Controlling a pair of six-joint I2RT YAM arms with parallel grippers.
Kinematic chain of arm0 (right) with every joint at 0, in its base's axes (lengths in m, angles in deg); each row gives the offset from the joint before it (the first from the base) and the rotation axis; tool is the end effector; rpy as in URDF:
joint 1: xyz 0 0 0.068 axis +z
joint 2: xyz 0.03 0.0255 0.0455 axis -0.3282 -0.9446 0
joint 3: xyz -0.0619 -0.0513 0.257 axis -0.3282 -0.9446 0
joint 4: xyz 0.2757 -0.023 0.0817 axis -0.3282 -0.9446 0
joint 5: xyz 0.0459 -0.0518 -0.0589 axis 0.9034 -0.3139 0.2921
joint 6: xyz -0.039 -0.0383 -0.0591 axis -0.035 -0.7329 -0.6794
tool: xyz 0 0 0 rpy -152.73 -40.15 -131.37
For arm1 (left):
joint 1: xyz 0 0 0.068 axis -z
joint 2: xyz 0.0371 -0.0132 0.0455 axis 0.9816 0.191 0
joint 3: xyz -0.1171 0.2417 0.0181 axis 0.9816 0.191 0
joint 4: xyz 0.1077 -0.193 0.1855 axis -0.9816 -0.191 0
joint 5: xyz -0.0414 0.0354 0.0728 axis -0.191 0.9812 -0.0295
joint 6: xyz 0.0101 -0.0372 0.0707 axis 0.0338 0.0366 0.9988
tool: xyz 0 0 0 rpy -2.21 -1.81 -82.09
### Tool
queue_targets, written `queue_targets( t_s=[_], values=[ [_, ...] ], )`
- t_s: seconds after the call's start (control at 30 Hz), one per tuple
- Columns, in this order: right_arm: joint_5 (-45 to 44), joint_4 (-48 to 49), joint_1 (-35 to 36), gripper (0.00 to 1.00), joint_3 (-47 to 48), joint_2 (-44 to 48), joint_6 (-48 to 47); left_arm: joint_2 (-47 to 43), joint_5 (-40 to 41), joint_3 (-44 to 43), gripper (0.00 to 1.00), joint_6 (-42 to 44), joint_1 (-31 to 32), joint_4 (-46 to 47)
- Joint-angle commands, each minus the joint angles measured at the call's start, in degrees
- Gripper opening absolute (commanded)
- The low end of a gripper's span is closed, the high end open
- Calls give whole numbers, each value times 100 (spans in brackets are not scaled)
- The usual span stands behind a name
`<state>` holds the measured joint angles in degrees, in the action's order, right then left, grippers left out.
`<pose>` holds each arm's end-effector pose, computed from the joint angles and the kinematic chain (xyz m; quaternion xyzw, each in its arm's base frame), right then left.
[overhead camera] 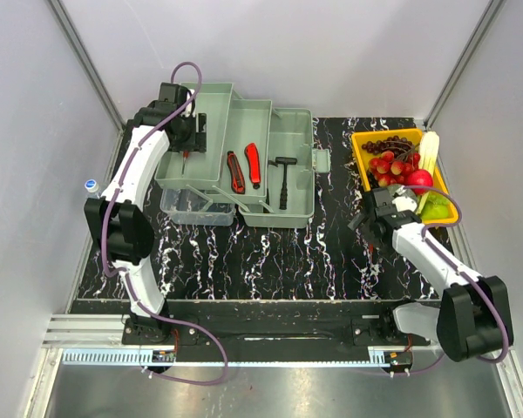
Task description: Pack the tool kit
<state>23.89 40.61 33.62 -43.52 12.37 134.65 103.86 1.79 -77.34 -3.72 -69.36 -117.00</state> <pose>0.2558 0.0404 0.1625 0.3292 0.9000 -0.0298 0.2841 0.4536 -0.0718 0.3206 0.0115 0.9444 -0.0133 0.3282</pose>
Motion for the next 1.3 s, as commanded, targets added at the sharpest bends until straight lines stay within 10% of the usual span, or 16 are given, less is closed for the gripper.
queue_targets(
  t_s=[0.0,0.3,0.63,0.9,1.27],
  values=[
    [221,385,-110,96,-117,-250,-161,-220,4,-174,76,-73,-31,166],
    [440,553,-408,93,-144,-768,-249,-1213,-997,-473,89,-389,-31,498],
    [563,570,-444,63,234,-1551,-592,-2294,-2237,195,98,-837,-382,1343],
    [651,614,-444,0,296,-1675,-759,-2646,-3125,511,99,-1083,-427,1484],
    [2477,1334,-435,0,568,-550,-1233,-3349,-3978,1671,99,-1558,-427,2081]
  ],
)
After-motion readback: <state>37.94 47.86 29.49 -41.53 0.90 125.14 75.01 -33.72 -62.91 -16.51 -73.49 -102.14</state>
